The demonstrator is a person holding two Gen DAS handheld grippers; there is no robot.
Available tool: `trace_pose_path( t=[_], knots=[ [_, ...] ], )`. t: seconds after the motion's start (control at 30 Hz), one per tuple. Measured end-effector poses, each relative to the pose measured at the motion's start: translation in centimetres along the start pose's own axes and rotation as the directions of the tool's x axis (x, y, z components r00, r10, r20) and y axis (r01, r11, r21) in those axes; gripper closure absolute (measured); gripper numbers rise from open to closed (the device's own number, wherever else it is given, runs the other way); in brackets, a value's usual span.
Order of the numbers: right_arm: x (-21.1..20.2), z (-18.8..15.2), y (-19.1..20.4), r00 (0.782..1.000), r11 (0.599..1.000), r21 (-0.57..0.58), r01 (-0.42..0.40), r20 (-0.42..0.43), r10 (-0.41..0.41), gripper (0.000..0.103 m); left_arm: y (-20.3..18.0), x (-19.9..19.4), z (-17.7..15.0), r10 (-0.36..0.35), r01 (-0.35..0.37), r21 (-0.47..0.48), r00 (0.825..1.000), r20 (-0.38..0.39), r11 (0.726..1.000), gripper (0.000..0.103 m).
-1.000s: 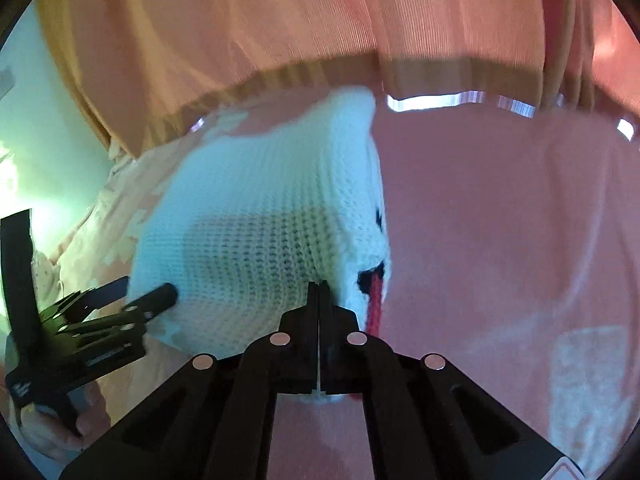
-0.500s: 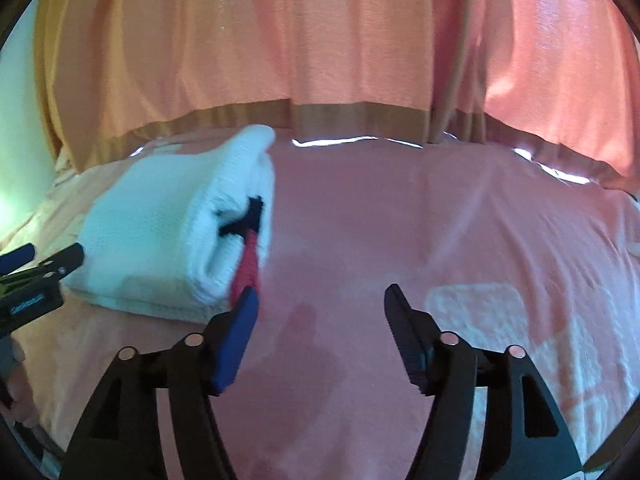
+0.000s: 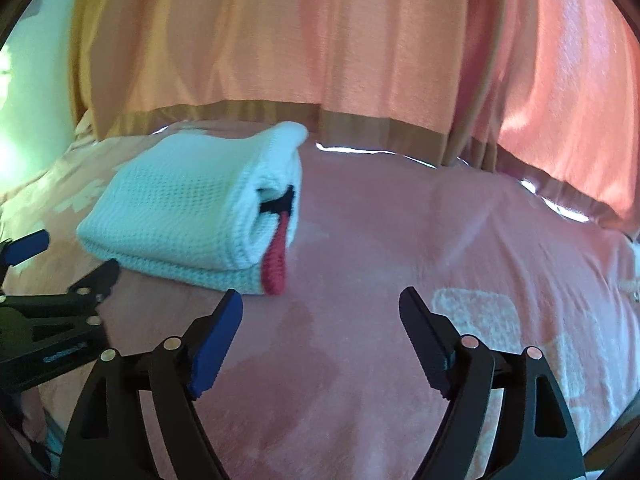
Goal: Fold small clothes
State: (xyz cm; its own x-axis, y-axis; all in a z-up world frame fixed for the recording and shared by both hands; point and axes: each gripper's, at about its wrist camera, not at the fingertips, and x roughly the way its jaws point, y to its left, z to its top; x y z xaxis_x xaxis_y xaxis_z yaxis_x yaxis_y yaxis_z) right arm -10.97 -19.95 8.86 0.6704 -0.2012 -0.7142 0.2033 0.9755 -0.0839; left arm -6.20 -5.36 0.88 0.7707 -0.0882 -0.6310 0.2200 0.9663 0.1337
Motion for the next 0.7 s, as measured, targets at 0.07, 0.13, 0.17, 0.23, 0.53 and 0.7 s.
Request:
trace_pose_path(
  t=[0.07, 0.13, 0.17, 0.23, 0.53, 0.7],
  knots=[
    [0.0, -0.3, 0.5, 1.0, 1.0, -0.015, -0.002, -0.006, 0.002, 0.024, -0.2, 0.0, -0.2, 0.009, -0.009, -0.006, 1.0, -0.007, 1.0, 0.006],
    [0.0, -0.5, 0.7, 1.0, 1.0, -0.022, -0.005, -0.013, 0.005, 0.024, -0.2, 0.1, -0.3, 0.022, -0.022, -0.01, 1.0, -0.011, 1.0, 0.006],
    [0.0, -0.6, 0.8, 1.0, 1.0, -0.027, -0.003, -0.014, 0.003, 0.024, -0.3, 0.0, -0.3, 0.025, -0.025, -0.01, 1.0, -0.008, 1.0, 0.006],
    [0.0, -0.6, 0.8, 1.0, 1.0, -0.026, -0.003, -0.015, 0.002, 0.024, -0.3, 0.0, -0.3, 0.029, -0.029, -0.01, 1.0, -0.006, 1.0, 0.006],
    [0.3, -0.4, -0.3, 0.999, 0.999, 0.039, -0.02, -0.039, 0.022, 0.023, -0.1, 0.5, -0.3, 0.01, -0.011, -0.042, 1.0, -0.026, 0.999, 0.006],
    [0.8, -0.4, -0.6, 0.998, 0.997, 0.074, -0.029, -0.054, 0.033, 0.023, 0.0, 0.8, -0.2, 0.011, -0.012, -0.05, 0.999, -0.033, 0.999, 0.006]
  ],
)
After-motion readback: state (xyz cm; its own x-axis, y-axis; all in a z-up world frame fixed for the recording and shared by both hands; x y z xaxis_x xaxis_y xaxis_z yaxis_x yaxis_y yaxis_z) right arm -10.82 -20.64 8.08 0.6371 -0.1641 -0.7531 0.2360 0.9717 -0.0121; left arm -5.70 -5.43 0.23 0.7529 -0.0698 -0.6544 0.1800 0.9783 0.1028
